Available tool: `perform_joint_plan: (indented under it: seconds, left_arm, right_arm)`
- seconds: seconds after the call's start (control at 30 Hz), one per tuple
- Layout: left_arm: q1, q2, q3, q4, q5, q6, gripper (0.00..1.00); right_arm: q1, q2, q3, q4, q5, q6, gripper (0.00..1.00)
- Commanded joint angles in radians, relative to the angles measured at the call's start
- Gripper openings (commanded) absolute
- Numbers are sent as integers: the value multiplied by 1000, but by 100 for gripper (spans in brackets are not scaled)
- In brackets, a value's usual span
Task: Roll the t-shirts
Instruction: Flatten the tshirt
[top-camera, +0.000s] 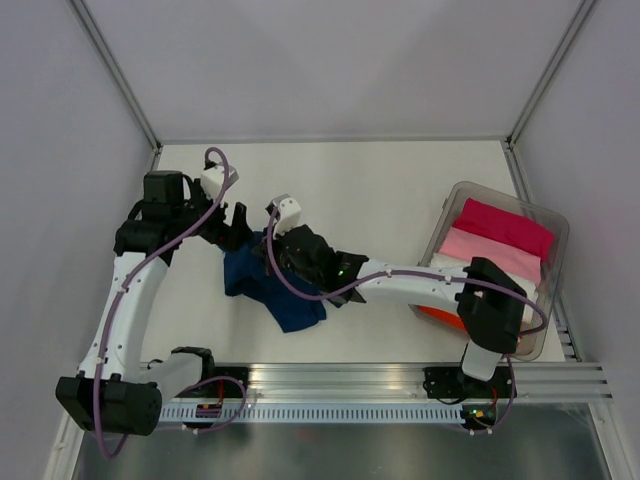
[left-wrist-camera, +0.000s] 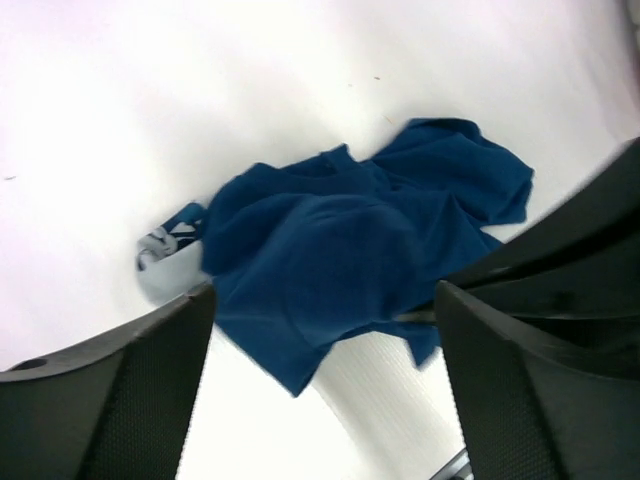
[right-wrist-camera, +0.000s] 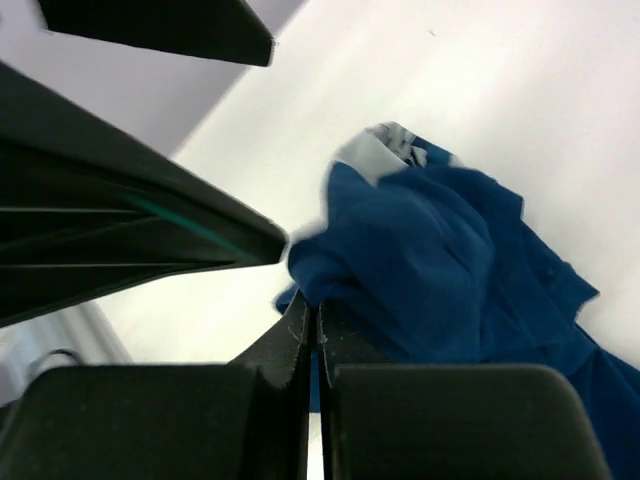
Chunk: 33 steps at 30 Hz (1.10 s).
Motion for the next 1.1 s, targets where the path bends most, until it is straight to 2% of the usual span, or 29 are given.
perform_joint_plan:
  seconds: [0.0, 0.03, 0.17, 0.37, 0.4, 0.47, 0.5, 0.6, 0.63, 0.73, 0.77, 0.83, 0.87, 1.0, 1.07]
  left_arm:
    - [2, -10, 88, 27, -80, -15, 96]
    - [2, -18, 109, 24, -77, 0, 100]
    - [2, -64, 148, -2, -76, 31, 100]
    - [2, -65, 165, -28, -74, 65, 100]
    - [2, -64, 165, -37, -77, 69, 100]
    - [2, -55, 169, -42, -70, 80, 100]
    - [1, -53, 171, -45, -71, 85, 100]
    - [2, -35, 179, -54, -71, 92, 100]
    - [2, -32, 177, -54, -71, 92, 100]
    - [2, -16, 145, -54, -76, 106, 100]
    - [2, -13, 128, -52, -79, 111, 100]
    - [1, -10, 65, -55, -70, 140, 100]
    - [-2, -9, 38, -54, -54, 154, 100]
    - [-30, 22, -129, -46, -45, 232, 94]
    - [-71, 50, -186, 12, -107, 235, 92]
  right_arm:
    - [-85, -181, 11, 9, -113, 76, 0]
    - [-108, -206, 11, -4, -114, 75, 0]
    - [-209, -283, 113, -123, -62, 1, 0]
    - [-223, -161, 593, -252, -109, -112, 0]
    - [-223, -134, 733, -252, -120, -119, 0]
    - [-223, -52, 883, -294, -160, -128, 0]
    - [-222, -26, 1017, -297, -177, -131, 0]
    - [-225, 25, 1176, -308, -177, -137, 0]
    - [-223, 21, 1181, -308, -154, -151, 0]
    - [-225, -85, 1031, -306, -104, -214, 0]
    - [-231, -176, 861, -273, -71, -221, 0]
    - [-246, -279, 667, -208, -47, -212, 0]
    - [-263, -371, 494, -168, -19, -203, 0]
    - [-294, -531, 165, -166, 27, -143, 0]
    - [-306, -608, 16, -182, 44, -109, 0]
